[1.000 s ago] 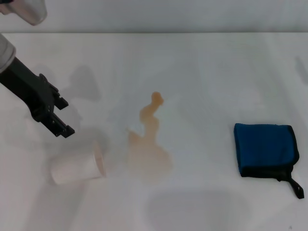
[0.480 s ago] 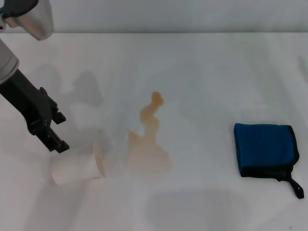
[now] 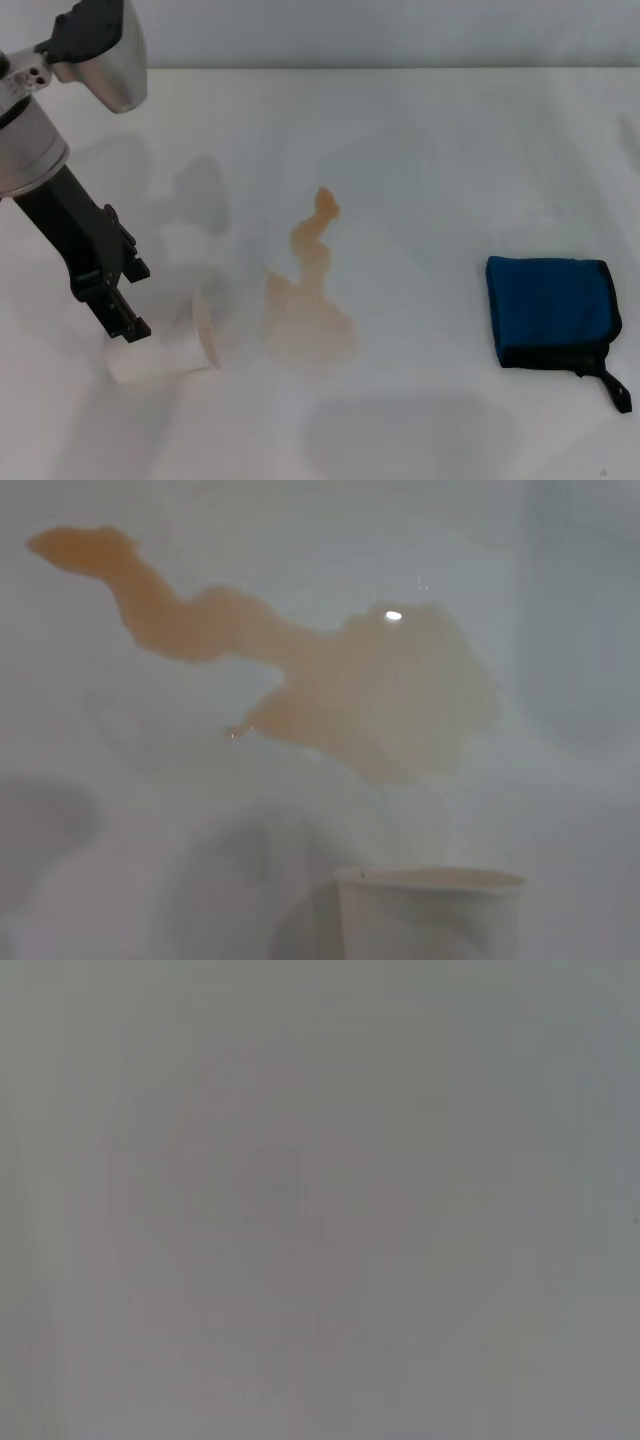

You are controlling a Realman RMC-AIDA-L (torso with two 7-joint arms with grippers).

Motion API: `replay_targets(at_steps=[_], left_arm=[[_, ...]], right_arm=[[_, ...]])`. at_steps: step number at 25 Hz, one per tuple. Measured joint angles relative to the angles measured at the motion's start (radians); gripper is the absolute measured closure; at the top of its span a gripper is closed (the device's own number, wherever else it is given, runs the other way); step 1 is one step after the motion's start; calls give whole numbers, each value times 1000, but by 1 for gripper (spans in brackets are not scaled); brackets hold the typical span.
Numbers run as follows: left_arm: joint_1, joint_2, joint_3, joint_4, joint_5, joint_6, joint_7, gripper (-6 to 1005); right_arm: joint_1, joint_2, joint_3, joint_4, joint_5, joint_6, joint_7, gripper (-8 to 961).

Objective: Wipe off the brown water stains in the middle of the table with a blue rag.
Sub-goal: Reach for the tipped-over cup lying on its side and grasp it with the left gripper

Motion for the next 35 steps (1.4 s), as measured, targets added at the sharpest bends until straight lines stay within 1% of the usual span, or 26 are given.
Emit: replay_targets(at_steps=[5, 13, 19, 22, 35], left_arm=[[0, 0, 0, 5, 4, -10, -2, 143], [0, -1, 0, 96, 27, -66, -49, 147], [-1, 0, 0, 156, 73, -111, -118, 206], [-5, 0, 0, 183, 90, -115, -147, 203], [-14, 1, -2, 212, 92, -117, -211, 181]], right_arm=[[0, 0, 0, 0, 0, 0, 0, 260], [0, 0, 0, 0, 0, 0, 0, 259], [0, 0, 0, 0, 0, 0, 0, 259], [0, 0, 4, 0, 2, 0, 0, 260], [2, 0, 9, 0, 3, -3, 0, 259]])
